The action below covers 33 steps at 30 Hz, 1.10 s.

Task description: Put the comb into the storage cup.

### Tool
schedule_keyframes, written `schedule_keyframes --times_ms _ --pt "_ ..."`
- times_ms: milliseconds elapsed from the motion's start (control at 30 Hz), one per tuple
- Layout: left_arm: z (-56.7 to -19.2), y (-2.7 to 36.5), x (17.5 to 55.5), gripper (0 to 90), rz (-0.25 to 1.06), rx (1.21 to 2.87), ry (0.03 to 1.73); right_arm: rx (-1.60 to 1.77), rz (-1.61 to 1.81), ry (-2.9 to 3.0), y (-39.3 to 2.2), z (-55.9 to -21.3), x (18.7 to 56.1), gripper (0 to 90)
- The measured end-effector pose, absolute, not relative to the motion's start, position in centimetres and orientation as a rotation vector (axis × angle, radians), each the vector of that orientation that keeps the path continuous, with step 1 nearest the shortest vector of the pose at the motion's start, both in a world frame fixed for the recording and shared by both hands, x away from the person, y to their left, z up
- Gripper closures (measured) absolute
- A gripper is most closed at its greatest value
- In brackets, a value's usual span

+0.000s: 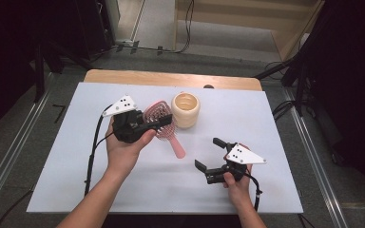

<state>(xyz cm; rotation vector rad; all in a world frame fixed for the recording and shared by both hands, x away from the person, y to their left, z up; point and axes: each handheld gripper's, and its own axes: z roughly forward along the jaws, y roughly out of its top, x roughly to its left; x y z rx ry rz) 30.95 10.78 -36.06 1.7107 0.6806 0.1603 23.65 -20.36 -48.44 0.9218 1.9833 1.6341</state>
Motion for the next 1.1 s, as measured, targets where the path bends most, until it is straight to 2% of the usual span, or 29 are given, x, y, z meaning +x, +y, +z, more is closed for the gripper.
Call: schedule_keyframes --times_ms 1100 --pt "-33.9 12.4 32.9 63.4 0.199 1.679 0.697 1.002 1.533 1.913 -26.8 -49.4 21.8 0.0"
